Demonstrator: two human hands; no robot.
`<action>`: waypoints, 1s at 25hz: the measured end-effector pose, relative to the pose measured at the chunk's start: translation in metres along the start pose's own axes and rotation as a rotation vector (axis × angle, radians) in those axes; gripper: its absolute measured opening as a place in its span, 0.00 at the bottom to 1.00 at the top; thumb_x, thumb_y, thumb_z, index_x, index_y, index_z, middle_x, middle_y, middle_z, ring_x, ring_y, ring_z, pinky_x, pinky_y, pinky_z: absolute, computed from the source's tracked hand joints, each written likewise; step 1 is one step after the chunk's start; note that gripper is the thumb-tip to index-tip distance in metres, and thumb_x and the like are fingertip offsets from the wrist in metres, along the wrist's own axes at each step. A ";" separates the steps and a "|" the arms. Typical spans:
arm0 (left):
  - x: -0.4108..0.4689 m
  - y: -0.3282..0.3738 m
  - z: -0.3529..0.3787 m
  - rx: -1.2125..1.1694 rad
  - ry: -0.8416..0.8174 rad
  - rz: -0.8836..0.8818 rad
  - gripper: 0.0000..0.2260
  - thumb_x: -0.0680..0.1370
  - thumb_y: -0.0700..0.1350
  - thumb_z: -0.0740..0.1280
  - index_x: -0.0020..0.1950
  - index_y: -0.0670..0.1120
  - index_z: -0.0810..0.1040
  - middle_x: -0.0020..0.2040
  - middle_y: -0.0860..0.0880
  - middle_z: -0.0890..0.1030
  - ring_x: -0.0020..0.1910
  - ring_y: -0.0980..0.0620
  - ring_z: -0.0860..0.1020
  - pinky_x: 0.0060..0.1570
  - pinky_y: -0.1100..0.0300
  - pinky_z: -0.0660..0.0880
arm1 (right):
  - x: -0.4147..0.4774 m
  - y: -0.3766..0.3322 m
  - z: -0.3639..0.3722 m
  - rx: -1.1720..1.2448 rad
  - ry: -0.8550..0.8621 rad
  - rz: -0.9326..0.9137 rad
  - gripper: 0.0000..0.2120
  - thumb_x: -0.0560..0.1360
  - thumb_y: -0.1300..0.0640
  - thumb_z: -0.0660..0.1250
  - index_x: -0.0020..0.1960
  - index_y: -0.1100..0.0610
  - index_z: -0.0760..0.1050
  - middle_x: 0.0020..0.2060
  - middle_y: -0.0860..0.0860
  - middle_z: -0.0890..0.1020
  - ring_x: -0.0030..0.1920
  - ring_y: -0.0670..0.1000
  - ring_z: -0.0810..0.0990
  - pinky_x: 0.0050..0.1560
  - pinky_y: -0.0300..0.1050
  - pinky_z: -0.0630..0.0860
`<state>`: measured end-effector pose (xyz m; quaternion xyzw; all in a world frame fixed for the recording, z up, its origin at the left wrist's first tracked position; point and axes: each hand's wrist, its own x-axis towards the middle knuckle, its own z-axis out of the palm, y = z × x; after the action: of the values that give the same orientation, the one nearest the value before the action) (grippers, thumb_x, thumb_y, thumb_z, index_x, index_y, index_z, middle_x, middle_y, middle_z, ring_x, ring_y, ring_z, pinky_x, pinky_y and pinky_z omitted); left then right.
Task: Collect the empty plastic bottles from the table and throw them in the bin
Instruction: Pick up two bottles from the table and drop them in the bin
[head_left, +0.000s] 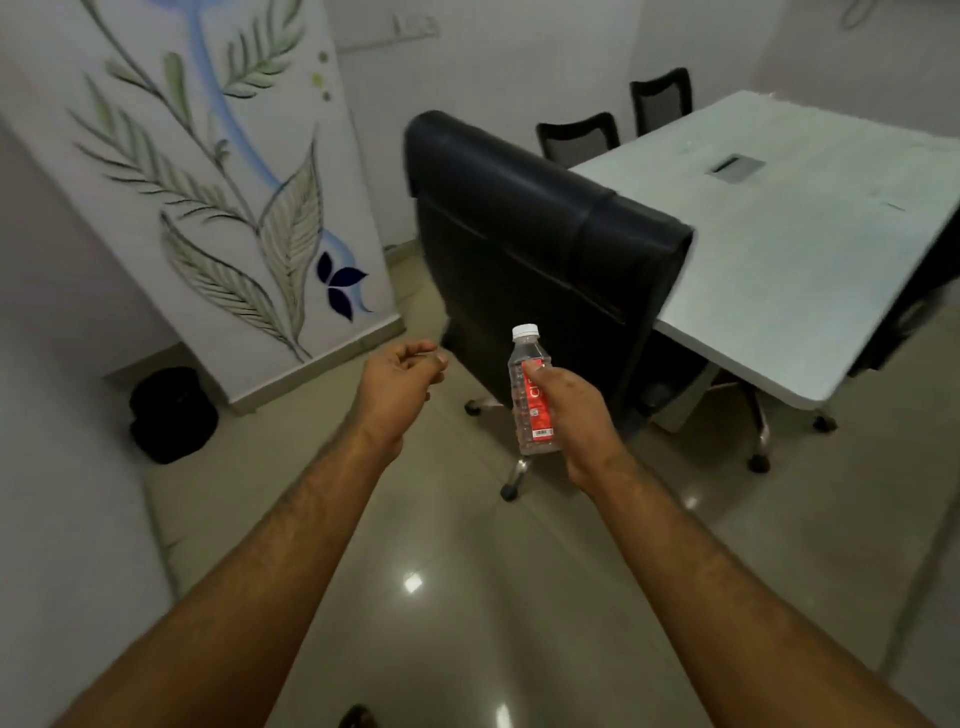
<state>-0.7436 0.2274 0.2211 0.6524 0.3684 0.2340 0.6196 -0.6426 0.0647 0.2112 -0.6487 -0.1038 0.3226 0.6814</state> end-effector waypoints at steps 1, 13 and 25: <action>0.016 -0.003 -0.033 -0.008 0.026 0.003 0.12 0.77 0.44 0.69 0.60 0.47 0.79 0.51 0.48 0.84 0.52 0.50 0.82 0.49 0.56 0.76 | 0.012 0.002 0.035 -0.018 -0.009 0.007 0.09 0.78 0.49 0.67 0.52 0.54 0.79 0.47 0.56 0.83 0.45 0.53 0.82 0.47 0.51 0.81; 0.253 0.010 -0.243 0.018 -0.003 0.029 0.12 0.77 0.43 0.69 0.60 0.45 0.78 0.55 0.43 0.83 0.53 0.47 0.81 0.50 0.56 0.77 | 0.186 -0.010 0.285 -0.022 0.016 0.039 0.10 0.77 0.48 0.67 0.54 0.53 0.78 0.48 0.54 0.83 0.45 0.51 0.83 0.45 0.46 0.80; 0.596 0.051 -0.211 0.075 -0.170 0.001 0.10 0.76 0.42 0.70 0.57 0.46 0.79 0.50 0.46 0.82 0.52 0.46 0.81 0.52 0.51 0.79 | 0.495 -0.057 0.376 0.099 0.272 0.022 0.11 0.76 0.50 0.70 0.52 0.56 0.79 0.44 0.55 0.82 0.44 0.53 0.81 0.46 0.47 0.79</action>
<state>-0.5254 0.8232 0.2066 0.6929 0.3226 0.1641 0.6236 -0.4546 0.6587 0.1799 -0.6531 0.0127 0.2442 0.7167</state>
